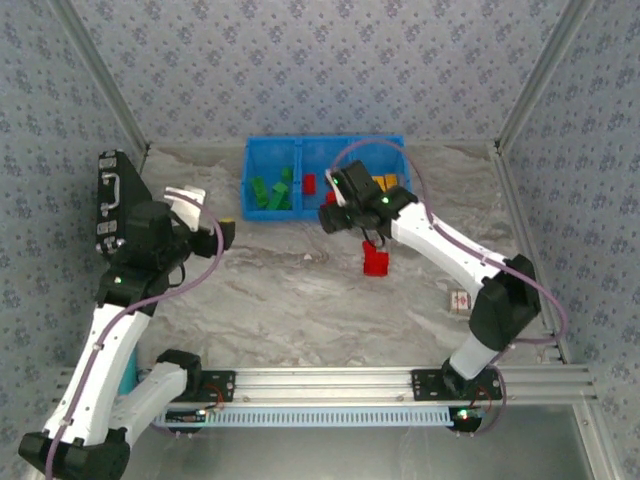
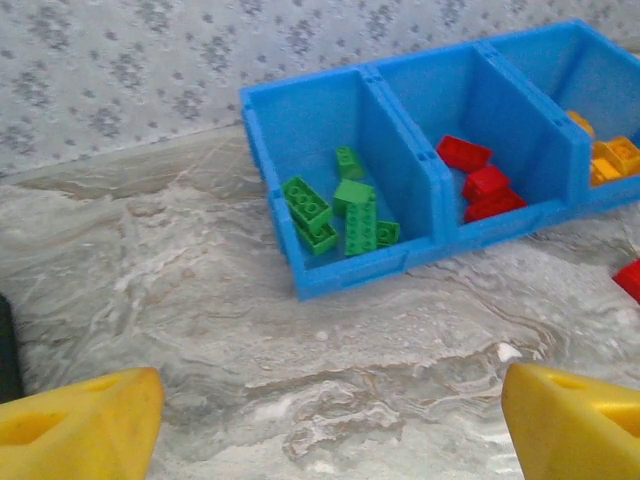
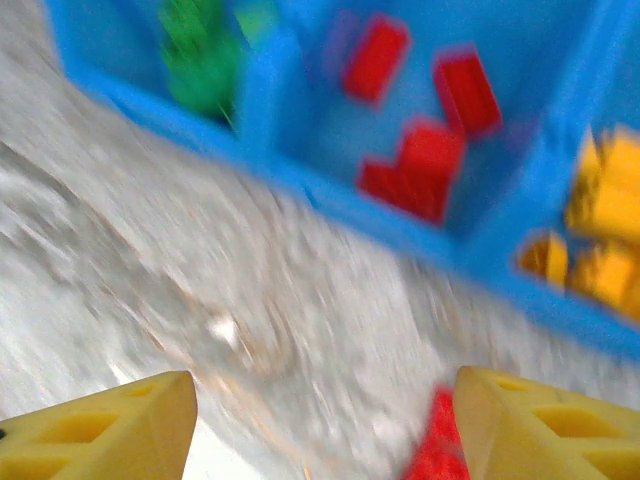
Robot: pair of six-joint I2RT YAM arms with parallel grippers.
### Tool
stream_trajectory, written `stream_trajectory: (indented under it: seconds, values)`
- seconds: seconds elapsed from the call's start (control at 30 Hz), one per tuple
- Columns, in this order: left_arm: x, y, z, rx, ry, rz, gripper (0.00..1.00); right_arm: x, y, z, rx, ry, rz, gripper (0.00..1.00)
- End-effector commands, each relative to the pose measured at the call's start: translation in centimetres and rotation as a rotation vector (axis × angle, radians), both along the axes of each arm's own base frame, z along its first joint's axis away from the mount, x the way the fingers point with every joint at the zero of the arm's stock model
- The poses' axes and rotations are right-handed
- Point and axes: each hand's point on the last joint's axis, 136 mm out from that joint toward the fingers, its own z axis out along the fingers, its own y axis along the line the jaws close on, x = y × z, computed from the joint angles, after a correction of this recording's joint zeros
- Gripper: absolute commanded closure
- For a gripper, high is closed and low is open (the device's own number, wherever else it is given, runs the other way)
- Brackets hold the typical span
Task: Sort the legos into containers by color
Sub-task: Pick up the lego from the center of the table.
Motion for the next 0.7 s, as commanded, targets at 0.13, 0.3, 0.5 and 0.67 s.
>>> stream_trajectory:
  seconds: [0.13,0.3,0.5,0.67]
  values:
    - [0.9,-1.4,-1.0,0.028,0.019,-0.063,0.12,-2.8,-6.9,-6.2,-0.05,0.135,-0.2,0.27]
    - [1.4,-1.8,-0.9,0.023,0.04,-0.073,0.13,-1.8,-8.3,-8.8,-0.041,0.177,-0.246,0.25]
    - [1.4,-1.7,0.5,0.027,0.049,-0.067,0.13,-0.4,-8.5,-10.8,-0.06,0.227,-0.24,0.22]
    - [1.3,-1.8,0.8,0.007,0.059,-0.06,0.13,1.3,-7.7,-12.0,-0.049,0.234,-0.218,0.21]
